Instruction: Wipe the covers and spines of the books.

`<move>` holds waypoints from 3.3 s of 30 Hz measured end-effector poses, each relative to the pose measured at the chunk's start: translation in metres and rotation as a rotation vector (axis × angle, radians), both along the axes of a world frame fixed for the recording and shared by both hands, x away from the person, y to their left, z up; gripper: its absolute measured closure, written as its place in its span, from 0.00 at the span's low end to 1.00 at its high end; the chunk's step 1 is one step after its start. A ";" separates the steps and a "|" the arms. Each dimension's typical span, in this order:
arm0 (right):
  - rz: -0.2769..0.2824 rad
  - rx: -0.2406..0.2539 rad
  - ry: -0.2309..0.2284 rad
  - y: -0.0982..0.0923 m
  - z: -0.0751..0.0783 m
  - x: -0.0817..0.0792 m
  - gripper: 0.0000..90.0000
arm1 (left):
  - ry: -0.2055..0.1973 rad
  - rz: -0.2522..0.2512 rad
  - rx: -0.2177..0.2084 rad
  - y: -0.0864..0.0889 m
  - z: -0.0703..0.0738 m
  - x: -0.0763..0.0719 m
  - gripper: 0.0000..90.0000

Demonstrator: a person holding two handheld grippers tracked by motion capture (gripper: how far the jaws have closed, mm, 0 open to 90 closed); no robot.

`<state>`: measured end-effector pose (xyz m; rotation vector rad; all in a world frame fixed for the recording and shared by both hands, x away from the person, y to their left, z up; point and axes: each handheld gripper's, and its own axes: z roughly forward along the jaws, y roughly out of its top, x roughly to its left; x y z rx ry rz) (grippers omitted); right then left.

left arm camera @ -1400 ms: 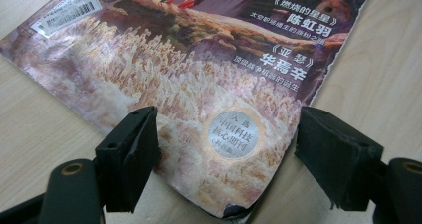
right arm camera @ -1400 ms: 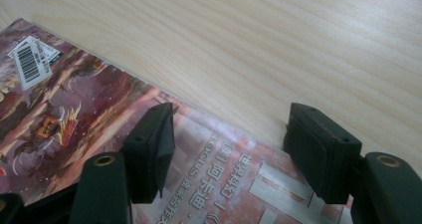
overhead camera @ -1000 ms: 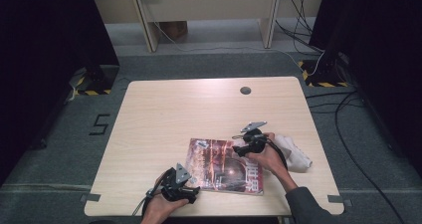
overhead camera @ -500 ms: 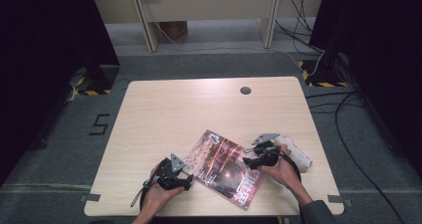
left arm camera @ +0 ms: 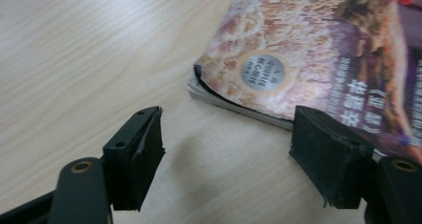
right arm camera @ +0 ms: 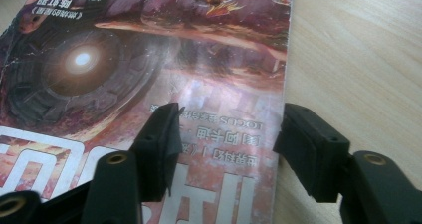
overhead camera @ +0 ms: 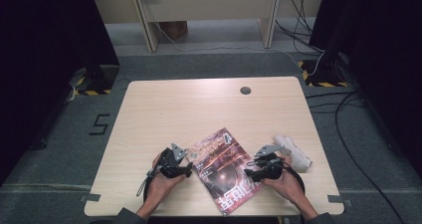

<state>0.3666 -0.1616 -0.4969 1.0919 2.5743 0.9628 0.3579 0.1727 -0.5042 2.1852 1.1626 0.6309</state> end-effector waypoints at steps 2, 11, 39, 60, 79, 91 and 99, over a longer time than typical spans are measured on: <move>-0.011 0.020 0.012 -0.002 -0.001 0.002 0.51 | -0.006 -0.020 -0.011 -0.001 0.003 -0.009 0.30; -0.061 0.129 0.042 -0.004 0.001 0.022 0.55 | 0.063 -0.156 -0.099 -0.022 0.002 -0.051 0.30; -0.155 0.297 0.172 0.007 -0.010 0.057 0.56 | 0.067 -0.185 -0.079 -0.033 -0.005 -0.052 0.30; -0.092 0.316 0.168 0.008 0.018 0.048 0.68 | 0.036 -0.190 -0.067 -0.034 -0.005 -0.057 0.32; 0.097 0.143 0.117 0.030 0.028 0.037 0.85 | 0.027 -0.194 -0.058 -0.035 -0.005 -0.058 0.33; 0.181 0.090 0.060 0.028 0.031 0.037 0.88 | -0.014 -0.176 -0.104 -0.024 0.012 -0.045 0.32; 0.246 0.076 0.033 0.026 0.033 0.038 0.88 | -0.049 -0.127 -0.142 -0.013 0.015 -0.010 0.26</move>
